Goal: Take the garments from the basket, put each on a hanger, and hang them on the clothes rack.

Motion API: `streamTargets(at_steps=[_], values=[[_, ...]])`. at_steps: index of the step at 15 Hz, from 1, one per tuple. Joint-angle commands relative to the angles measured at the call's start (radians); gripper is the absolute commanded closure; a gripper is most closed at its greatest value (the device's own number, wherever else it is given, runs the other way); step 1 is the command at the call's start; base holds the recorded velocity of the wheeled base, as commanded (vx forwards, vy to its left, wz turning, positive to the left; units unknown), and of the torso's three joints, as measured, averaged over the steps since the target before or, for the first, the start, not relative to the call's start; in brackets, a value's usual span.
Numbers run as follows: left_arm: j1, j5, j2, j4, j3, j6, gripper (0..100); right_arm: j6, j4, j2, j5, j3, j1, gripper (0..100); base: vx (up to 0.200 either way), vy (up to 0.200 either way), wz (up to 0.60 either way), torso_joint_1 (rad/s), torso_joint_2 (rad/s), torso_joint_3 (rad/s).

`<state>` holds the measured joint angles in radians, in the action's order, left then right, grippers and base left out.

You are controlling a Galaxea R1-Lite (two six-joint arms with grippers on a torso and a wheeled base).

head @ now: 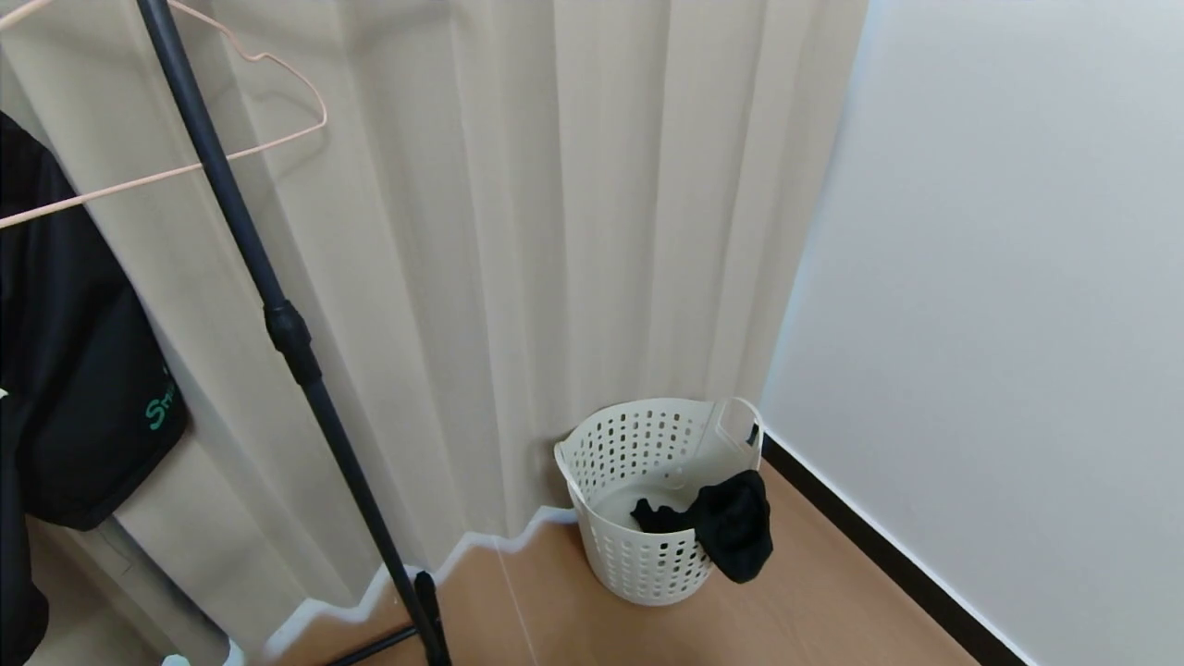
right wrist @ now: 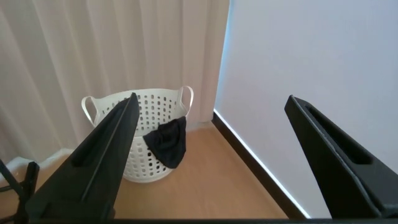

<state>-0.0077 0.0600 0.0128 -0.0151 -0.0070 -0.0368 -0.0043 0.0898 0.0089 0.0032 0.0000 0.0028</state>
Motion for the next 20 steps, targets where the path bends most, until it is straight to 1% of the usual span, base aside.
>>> streamTargets(at_steps=[1, 2, 16, 20], values=[[0.000, 0.000, 0.001, 0.000, 0.001, 0.000, 0, 0.000, 0.001, 0.000, 0.000, 0.000, 0.000, 0, 0.200, 0.000, 0.00, -0.002, 0.00, 0.007], [0.000, 0.000, 0.001, 0.000, 0.001, 0.000, 0, 0.000, 0.001, 0.000, 0.000, 0.000, 0.000, 0, 0.200, -0.200, 0.00, 0.002, 0.00, 0.002], [0.000, 0.000, 0.001, 0.000, 0.001, 0.000, 0, 0.000, 0.001, 0.000, 0.000, 0.000, 0.000, 0, 0.000, 0.000, 0.00, 0.000, 0.00, 0.000], [0.000, 0.000, 0.001, 0.000, -0.001, 0.000, 0, 0.000, 0.001, 0.002, 0.000, 0.000, 0.000, 0, 0.000, 0.000, 0.00, 0.004, 0.00, -0.151]])
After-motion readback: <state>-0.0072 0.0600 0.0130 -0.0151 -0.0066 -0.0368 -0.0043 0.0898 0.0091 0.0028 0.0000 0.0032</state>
